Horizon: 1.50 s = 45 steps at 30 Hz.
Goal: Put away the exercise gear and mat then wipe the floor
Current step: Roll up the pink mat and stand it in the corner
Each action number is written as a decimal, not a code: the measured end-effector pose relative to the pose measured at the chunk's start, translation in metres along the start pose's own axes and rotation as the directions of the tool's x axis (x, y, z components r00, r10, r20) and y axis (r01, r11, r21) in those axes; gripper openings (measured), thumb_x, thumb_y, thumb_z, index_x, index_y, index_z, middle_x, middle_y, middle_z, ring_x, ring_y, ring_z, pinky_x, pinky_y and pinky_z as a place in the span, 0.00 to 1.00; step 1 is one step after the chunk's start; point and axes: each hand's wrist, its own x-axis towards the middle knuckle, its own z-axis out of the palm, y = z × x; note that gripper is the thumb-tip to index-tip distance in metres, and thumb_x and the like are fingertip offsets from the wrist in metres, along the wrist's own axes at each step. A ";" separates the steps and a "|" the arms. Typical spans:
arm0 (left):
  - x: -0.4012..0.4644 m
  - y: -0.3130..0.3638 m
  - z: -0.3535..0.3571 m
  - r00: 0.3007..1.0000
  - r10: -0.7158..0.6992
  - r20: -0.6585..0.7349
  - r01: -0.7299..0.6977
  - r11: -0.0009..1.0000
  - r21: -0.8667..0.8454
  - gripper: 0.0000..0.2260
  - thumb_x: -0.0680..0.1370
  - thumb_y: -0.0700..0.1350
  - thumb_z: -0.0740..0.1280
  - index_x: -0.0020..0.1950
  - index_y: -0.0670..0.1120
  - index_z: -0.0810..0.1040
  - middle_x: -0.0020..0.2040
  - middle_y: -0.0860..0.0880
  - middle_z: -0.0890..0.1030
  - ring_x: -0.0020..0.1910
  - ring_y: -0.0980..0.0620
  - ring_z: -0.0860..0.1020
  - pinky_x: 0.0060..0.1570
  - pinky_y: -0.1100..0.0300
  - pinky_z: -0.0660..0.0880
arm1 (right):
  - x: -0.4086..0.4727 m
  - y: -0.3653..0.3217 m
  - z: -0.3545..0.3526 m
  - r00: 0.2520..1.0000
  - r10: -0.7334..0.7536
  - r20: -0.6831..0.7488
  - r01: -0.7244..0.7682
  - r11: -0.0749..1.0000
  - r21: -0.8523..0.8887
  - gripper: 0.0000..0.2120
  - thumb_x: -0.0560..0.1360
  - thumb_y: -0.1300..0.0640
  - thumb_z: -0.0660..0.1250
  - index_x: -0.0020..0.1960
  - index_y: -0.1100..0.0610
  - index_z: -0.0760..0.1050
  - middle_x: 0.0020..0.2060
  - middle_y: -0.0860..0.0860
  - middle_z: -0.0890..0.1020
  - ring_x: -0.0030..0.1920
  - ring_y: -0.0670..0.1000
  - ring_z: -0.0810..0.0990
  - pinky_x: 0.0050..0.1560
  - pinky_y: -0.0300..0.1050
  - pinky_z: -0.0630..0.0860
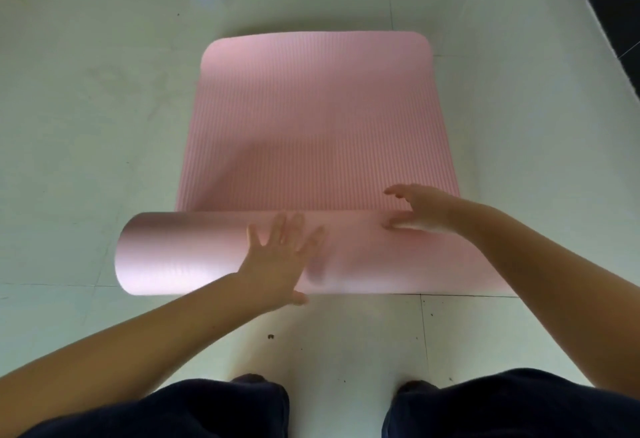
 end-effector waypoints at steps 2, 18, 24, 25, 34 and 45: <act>0.016 -0.012 -0.001 1.000 -0.001 -0.002 0.001 1.000 0.013 0.52 0.71 0.66 0.66 0.74 0.53 0.28 0.77 0.43 0.35 0.76 0.38 0.38 0.67 0.30 0.49 | -0.005 -0.007 0.006 0.982 -0.047 -0.183 0.034 0.997 -0.073 0.33 0.75 0.45 0.66 0.75 0.50 0.58 0.72 0.53 0.65 0.71 0.56 0.65 0.70 0.52 0.62; 0.036 -0.044 -0.006 0.992 -0.044 -0.115 0.058 0.990 0.128 0.52 0.69 0.67 0.66 0.75 0.52 0.31 0.77 0.39 0.45 0.76 0.40 0.47 0.68 0.36 0.54 | 0.012 -0.033 0.007 0.971 -0.238 0.020 0.221 0.860 -0.460 0.51 0.65 0.36 0.71 0.76 0.43 0.43 0.60 0.54 0.72 0.57 0.57 0.73 0.56 0.50 0.71; 0.015 -0.038 -0.006 0.977 0.141 0.158 -0.140 0.990 -0.018 0.54 0.65 0.63 0.71 0.76 0.55 0.36 0.74 0.46 0.56 0.72 0.44 0.56 0.67 0.39 0.58 | -0.026 -0.028 0.038 0.947 -0.165 0.275 0.244 0.928 -0.283 0.49 0.63 0.34 0.71 0.74 0.40 0.47 0.61 0.50 0.76 0.59 0.57 0.75 0.59 0.50 0.71; 0.012 -0.032 -0.006 0.962 0.153 0.225 -0.142 0.988 -0.066 0.54 0.65 0.62 0.72 0.76 0.56 0.35 0.75 0.47 0.54 0.73 0.44 0.55 0.68 0.38 0.56 | -0.031 -0.026 0.043 0.934 -0.139 0.330 0.219 0.951 -0.217 0.49 0.62 0.35 0.72 0.74 0.39 0.48 0.63 0.50 0.75 0.61 0.57 0.74 0.61 0.51 0.70; -0.013 0.002 0.005 0.979 0.189 0.075 -0.188 0.982 -0.023 0.47 0.75 0.62 0.64 0.73 0.53 0.26 0.75 0.46 0.29 0.74 0.43 0.31 0.70 0.34 0.42 | -0.009 -0.010 0.017 0.957 -0.023 0.290 0.026 1.000 -0.005 0.45 0.68 0.41 0.74 0.76 0.47 0.53 0.72 0.51 0.66 0.70 0.55 0.67 0.70 0.50 0.63; 0.050 -0.050 -0.027 0.955 0.046 -0.294 -0.070 0.995 -0.072 0.38 0.75 0.68 0.54 0.78 0.50 0.48 0.78 0.44 0.50 0.77 0.45 0.48 0.72 0.42 0.51 | -0.019 -0.018 0.029 0.939 -0.167 -0.301 0.121 0.979 -0.164 0.35 0.75 0.39 0.61 0.77 0.48 0.52 0.75 0.51 0.58 0.74 0.53 0.57 0.74 0.57 0.50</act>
